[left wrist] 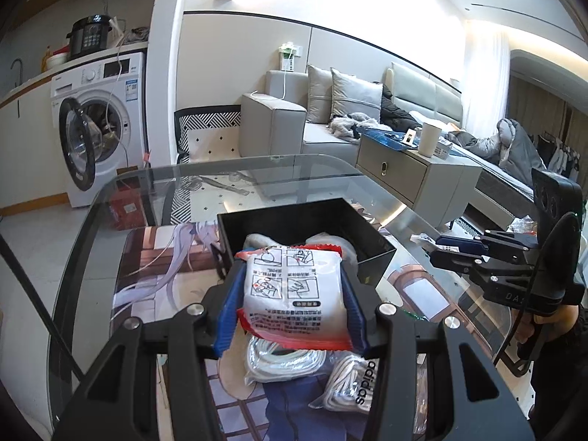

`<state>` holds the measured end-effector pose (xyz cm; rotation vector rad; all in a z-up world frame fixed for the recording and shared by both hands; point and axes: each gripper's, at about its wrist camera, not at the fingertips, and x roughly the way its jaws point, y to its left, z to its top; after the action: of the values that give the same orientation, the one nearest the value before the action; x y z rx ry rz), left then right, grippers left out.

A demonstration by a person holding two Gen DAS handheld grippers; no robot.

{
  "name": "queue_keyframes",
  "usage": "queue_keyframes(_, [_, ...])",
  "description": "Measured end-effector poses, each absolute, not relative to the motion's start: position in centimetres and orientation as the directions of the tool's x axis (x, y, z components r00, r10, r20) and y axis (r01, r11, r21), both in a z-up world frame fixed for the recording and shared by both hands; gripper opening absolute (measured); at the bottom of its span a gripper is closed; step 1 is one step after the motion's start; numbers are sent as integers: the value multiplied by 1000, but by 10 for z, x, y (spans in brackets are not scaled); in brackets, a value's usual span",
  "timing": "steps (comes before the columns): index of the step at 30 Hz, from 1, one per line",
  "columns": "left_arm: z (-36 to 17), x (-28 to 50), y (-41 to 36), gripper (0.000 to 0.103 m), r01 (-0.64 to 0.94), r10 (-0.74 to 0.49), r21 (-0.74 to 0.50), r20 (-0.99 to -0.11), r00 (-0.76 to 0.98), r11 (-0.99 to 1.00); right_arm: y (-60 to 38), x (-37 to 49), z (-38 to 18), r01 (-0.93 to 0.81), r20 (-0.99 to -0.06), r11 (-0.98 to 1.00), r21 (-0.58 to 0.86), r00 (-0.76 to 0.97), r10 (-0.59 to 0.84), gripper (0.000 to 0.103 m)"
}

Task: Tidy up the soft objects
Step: 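Carry the medicine packet with right gripper while left gripper carries its packet over the box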

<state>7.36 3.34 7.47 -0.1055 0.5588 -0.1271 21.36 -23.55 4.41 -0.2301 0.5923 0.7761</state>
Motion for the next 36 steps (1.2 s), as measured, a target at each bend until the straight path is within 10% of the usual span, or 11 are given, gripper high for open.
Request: queue_keyframes(36, [61, 152, 50, 49, -2, -100, -182, -547, 831, 983, -180, 253, 71, -793, -494, 602, 97, 487, 721, 25])
